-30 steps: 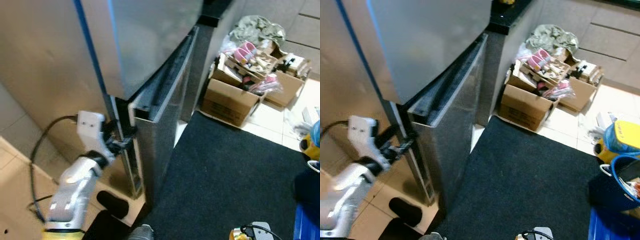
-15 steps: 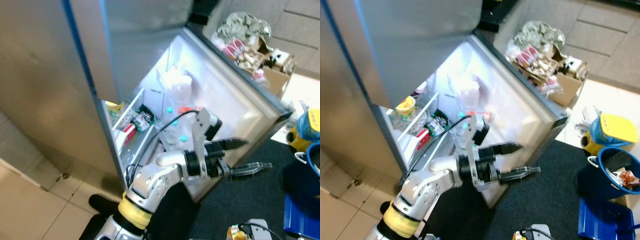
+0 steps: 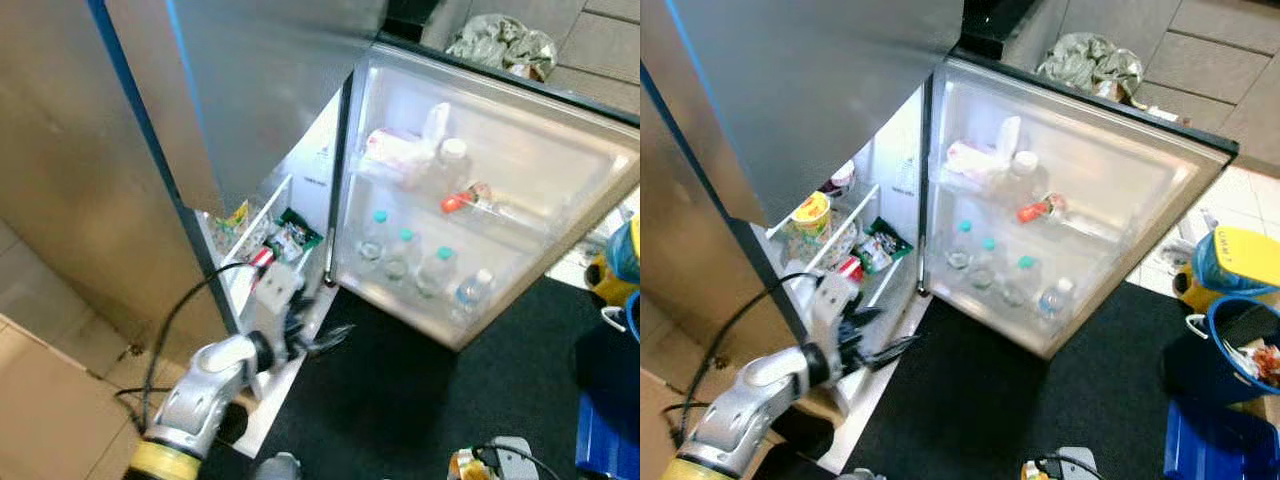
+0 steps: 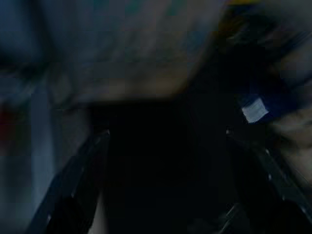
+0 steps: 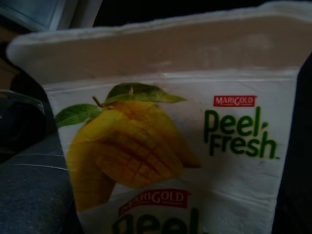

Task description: Restocking fridge

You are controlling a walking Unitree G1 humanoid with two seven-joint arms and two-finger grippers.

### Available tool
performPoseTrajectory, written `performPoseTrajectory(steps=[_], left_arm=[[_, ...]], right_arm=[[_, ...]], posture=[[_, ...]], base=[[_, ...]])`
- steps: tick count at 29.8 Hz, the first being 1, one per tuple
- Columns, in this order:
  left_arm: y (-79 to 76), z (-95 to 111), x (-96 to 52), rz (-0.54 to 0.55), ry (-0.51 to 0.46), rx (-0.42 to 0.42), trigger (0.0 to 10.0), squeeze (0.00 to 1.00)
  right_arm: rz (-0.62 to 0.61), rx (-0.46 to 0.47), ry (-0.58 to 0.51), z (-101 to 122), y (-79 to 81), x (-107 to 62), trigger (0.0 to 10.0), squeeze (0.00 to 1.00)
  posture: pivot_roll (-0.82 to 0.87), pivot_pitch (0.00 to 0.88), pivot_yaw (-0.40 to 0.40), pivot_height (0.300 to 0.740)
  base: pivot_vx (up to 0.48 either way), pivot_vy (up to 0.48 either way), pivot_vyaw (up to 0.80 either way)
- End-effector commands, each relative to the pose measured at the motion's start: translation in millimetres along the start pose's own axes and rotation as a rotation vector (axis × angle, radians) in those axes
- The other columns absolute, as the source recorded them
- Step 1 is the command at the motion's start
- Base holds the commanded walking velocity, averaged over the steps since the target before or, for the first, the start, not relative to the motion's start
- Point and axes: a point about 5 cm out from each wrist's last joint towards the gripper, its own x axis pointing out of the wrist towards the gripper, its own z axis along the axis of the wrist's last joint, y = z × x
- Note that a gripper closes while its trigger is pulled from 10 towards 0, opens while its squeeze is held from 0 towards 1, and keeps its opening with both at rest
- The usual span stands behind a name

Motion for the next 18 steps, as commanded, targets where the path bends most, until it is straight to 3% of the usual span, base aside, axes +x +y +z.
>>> performPoseTrajectory(steps=[1, 2, 3, 11, 12, 13, 15, 17, 18], left_arm=[[3.3, -15, -7.1, 0.060, 0.045, 0.031, 10.0, 0.76], [3.6, -22, -11.5, 0.085, 0.061, 0.009, 10.0, 0.76], [1.3, -44, -22.1, 0.142, 0.102, -0.037, 10.0, 0.74], [-1.9, -82, -38.6, 0.243, 0.192, -0.090, 10.0, 0.73], [-2.8, -94, -43.5, 0.273, 0.230, -0.100, 10.0, 0.59], [-3.7, -104, -47.4, 0.300, 0.255, -0.103, 10.0, 0.59], [-6.0, -122, -54.2, 0.351, 0.311, -0.096, 10.0, 0.21], [-6.7, -126, -55.8, 0.366, 0.322, -0.088, 10.0, 0.21], [-8.0, -129, -57.0, 0.373, 0.332, -0.082, 10.0, 0.00]], right_arm=[[-0.015, 0.018, 0.003, -4, -2.4, -1.7, 10.0, 0.00], [-0.015, 0.018, 0.001, -3, -2.1, -1.5, 10.0, 0.00], [-0.016, 0.018, 0.002, -3, -1.9, -1.3, 10.0, 0.00], [-0.022, 0.015, 0.007, -4, -2.4, -1.6, 10.0, 0.00], [-0.024, 0.014, 0.009, -5, -2.9, -1.9, 10.0, 0.00], [-0.026, 0.013, 0.011, -5, -3.4, -2.1, 10.0, 0.00], [-0.031, 0.013, 0.011, -5, -5.0, -2.7, 10.0, 0.00], [-0.033, 0.013, 0.011, -5, -5.5, -2.8, 10.0, 0.00], [-0.034, 0.013, 0.010, -5, -6.1, -2.9, 10.0, 0.00]], posture=[[0.00, 0.075, -0.061, 0.740], [0.00, 0.075, -0.061, 0.740], [0.00, 0.069, -0.056, 0.740], [0.00, 0.065, -0.056, 0.740], [0.00, 0.065, -0.056, 0.740], [-0.01, 0.062, -0.056, 0.740], [-0.01, 0.057, -0.057, 0.740], [-0.01, 0.057, -0.057, 0.740], [-0.01, 0.057, -0.057, 0.740]], base=[[0.000, 0.000, 0.00], [0.000, 0.000, 0.00], [0.000, 0.000, 0.00], [0.000, 0.000, 0.00], [0.000, 0.000, 0.00], [0.000, 0.000, 0.00], [0.000, 0.000, 0.00], [0.000, 0.000, 0.00], [0.000, 0.000, 0.00]])
